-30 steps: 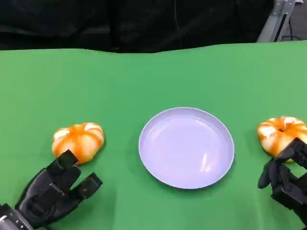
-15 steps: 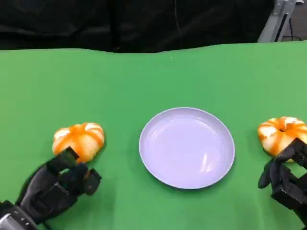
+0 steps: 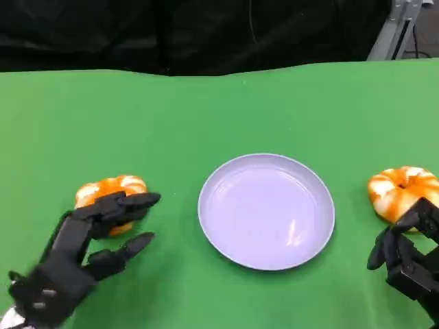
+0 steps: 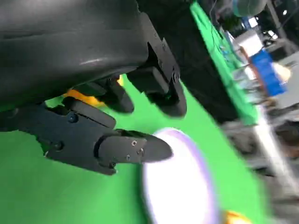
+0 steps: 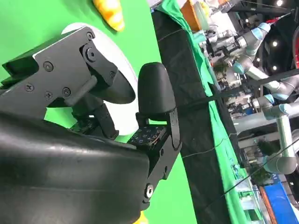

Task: Grasp the bread from the table and place it into the plate.

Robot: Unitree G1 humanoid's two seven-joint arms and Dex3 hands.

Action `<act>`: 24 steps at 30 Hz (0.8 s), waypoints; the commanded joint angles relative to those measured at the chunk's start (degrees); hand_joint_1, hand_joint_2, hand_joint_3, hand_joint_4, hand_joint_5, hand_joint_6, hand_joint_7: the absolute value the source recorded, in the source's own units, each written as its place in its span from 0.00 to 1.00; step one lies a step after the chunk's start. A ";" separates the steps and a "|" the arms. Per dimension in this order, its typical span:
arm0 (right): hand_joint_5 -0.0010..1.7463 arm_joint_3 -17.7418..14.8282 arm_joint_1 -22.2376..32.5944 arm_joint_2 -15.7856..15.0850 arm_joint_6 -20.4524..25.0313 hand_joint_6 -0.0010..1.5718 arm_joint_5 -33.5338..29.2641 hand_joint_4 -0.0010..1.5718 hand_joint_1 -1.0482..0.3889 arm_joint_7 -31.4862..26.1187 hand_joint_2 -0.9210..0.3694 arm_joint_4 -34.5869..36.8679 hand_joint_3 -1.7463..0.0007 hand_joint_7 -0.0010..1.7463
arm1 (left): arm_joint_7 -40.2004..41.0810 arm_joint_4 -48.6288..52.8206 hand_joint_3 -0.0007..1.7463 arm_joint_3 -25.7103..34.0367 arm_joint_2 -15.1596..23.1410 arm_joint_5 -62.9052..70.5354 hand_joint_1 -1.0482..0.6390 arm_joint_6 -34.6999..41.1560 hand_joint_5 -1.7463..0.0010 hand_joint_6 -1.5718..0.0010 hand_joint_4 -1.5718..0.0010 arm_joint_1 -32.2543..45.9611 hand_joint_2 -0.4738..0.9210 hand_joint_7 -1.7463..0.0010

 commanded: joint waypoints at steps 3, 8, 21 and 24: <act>1.00 -0.84 -1.24 -1.30 -1.19 0.48 0.42 0.54 0.68 0.83 0.33 1.70 0.27 0.91 | 21.90 -6.50 0.12 -12.76 12.63 33.31 0.07 11.82 1.00 0.75 0.81 -3.43 1.00 1.00; 1.00 -0.95 -1.37 -1.06 -1.35 0.47 0.45 0.55 0.68 0.85 0.33 2.13 0.27 0.92 | 23.78 -1.50 0.08 -19.27 14.64 37.32 0.07 20.61 0.99 0.75 0.83 -8.89 1.00 0.99; 1.00 -0.83 -1.25 -0.90 -0.90 0.49 0.42 0.56 0.69 0.35 0.36 1.77 0.24 0.92 | 26.35 14.39 0.08 -29.73 14.77 32.82 0.08 27.27 0.99 0.73 0.80 -19.75 1.00 0.99; 1.00 -0.85 -1.36 -0.89 -0.97 0.49 0.33 0.56 0.69 0.22 0.36 1.95 0.24 0.92 | 25.36 16.02 0.10 -30.71 14.49 31.03 0.09 27.48 0.99 0.74 0.80 -20.60 1.00 1.00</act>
